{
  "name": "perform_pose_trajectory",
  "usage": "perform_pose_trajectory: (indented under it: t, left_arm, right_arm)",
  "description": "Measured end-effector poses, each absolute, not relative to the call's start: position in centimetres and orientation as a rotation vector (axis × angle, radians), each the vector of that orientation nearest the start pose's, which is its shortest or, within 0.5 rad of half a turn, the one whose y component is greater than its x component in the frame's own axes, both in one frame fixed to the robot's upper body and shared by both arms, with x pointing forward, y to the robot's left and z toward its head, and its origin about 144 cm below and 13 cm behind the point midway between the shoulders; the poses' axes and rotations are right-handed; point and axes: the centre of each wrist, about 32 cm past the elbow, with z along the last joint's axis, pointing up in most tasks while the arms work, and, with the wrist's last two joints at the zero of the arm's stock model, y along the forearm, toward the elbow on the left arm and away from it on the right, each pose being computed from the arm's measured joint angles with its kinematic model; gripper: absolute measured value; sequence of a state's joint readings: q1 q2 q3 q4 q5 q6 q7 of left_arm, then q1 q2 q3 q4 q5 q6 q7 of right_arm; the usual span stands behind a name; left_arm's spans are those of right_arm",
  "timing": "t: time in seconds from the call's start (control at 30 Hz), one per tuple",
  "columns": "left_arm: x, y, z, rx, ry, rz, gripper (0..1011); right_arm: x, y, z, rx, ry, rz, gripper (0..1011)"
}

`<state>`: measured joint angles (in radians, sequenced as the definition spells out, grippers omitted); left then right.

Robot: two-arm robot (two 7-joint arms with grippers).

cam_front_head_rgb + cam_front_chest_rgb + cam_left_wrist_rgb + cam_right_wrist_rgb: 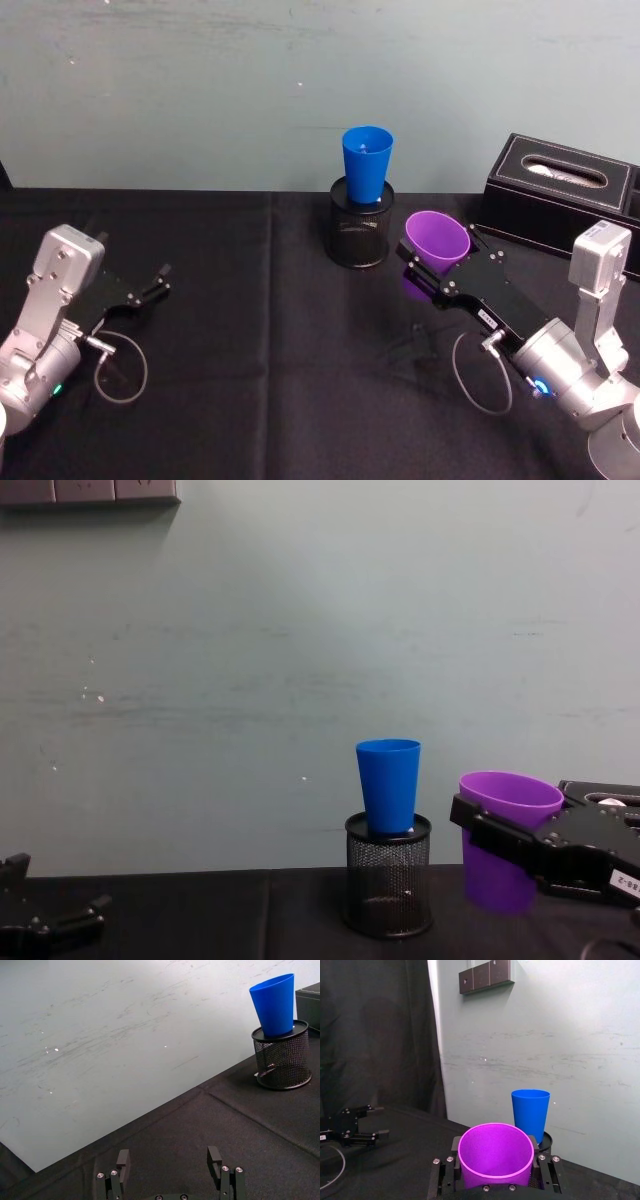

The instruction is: Pick up one cup with a gripper and tap it against the other cup.

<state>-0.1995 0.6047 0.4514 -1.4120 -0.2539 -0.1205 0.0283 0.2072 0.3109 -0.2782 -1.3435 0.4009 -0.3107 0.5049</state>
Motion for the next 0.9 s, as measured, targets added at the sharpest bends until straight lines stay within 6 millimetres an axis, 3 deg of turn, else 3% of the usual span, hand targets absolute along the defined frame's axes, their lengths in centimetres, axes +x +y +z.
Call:
perform_pose_trajectory:
  t: [0.57, 0.9]
  left_arm:
    - [48.9, 31.0, 114.0, 0.304, -0.285, 1.248, 1011]
    - [48.9, 31.0, 114.0, 0.305, -0.285, 1.248, 1011]
  right_arm:
    - [50.9, -25.7, 113.6, 0.169, -0.151, -0.885, 752]
    - [53.1, -24.6, 113.6, 0.178, -0.155, -0.939, 752]
